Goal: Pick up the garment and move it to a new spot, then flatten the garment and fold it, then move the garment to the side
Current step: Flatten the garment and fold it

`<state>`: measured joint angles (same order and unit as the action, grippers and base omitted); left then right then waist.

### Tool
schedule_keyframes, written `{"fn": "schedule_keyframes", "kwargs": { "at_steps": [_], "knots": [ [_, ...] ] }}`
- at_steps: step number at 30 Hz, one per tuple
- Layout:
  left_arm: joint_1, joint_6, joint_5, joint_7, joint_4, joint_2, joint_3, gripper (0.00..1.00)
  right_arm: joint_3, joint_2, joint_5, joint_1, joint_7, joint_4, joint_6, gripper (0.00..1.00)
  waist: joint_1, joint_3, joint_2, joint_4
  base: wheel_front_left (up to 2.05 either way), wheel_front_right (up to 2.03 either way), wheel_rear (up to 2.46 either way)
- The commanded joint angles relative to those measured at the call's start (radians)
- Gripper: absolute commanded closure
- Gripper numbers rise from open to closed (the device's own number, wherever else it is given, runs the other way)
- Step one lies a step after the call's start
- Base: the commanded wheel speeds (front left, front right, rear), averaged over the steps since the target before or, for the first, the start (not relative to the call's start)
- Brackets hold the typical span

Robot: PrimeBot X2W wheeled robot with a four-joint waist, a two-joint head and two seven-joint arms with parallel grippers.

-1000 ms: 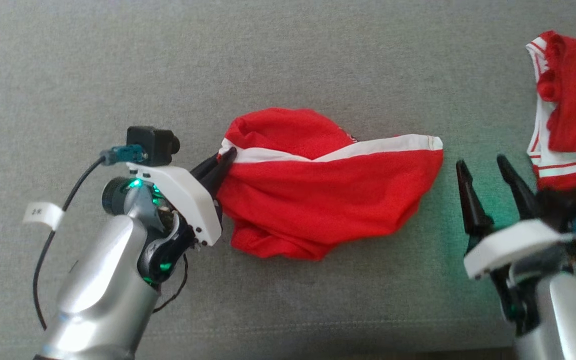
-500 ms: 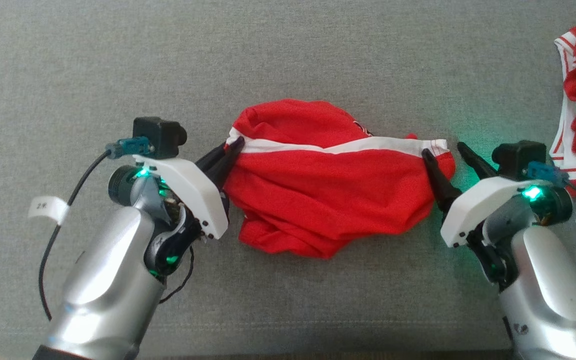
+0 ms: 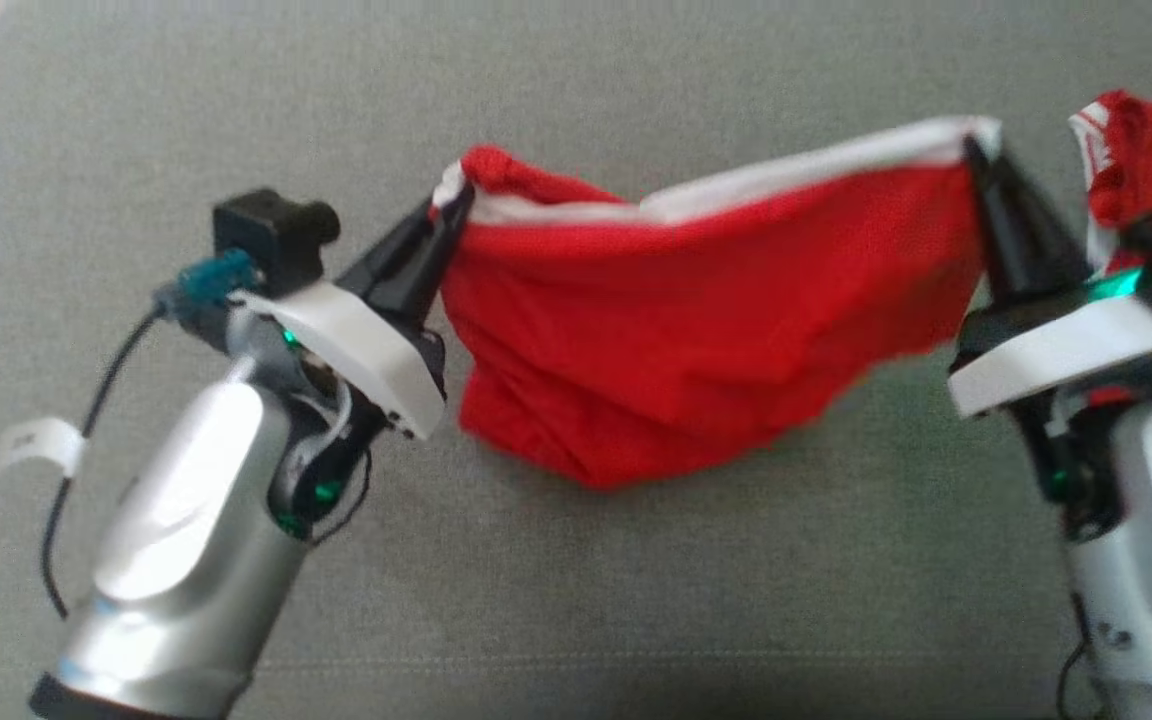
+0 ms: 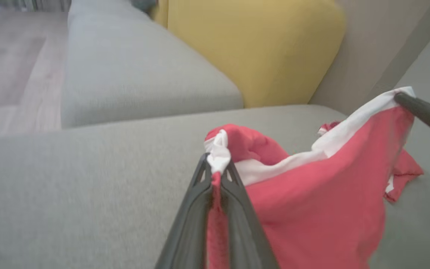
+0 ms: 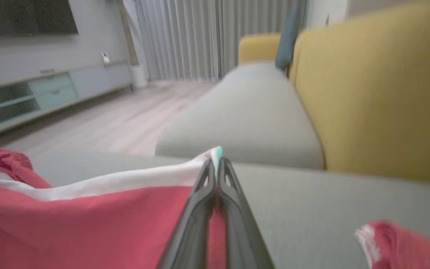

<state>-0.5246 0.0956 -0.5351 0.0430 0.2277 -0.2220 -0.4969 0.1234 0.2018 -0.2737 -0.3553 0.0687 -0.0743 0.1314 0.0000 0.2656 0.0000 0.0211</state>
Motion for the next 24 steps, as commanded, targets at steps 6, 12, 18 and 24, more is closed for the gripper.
{"fn": "schedule_keyframes", "kwargs": {
  "at_steps": [6,12,18,24],
  "knots": [
    [-0.157,-0.023,0.028,0.049,-0.170,-0.079,0.075,1.00,-0.023,0.046,0.038,-0.073,0.020,0.274,-0.001,1.00,0.0000,-0.098,0.0000,0.006,0.00,0.00,0.00],
    [-0.240,-0.053,0.016,0.150,-0.214,-0.099,0.098,1.00,-0.070,0.066,0.036,-0.138,0.077,0.409,-0.001,1.00,0.0000,-0.156,0.0000,0.015,0.00,0.00,0.00],
    [-0.272,-0.066,-0.013,0.224,-0.197,-0.099,0.101,1.00,-0.082,0.061,0.010,-0.159,0.129,0.424,-0.001,1.00,0.0000,-0.172,0.0000,0.014,0.00,0.00,0.00],
    [-0.331,-0.051,-0.037,0.233,-0.119,-0.074,0.098,1.00,-0.041,0.060,-0.042,-0.233,0.147,0.323,-0.001,1.00,0.0000,-0.120,0.0000,0.006,0.00,0.00,0.00]
  ]
}}
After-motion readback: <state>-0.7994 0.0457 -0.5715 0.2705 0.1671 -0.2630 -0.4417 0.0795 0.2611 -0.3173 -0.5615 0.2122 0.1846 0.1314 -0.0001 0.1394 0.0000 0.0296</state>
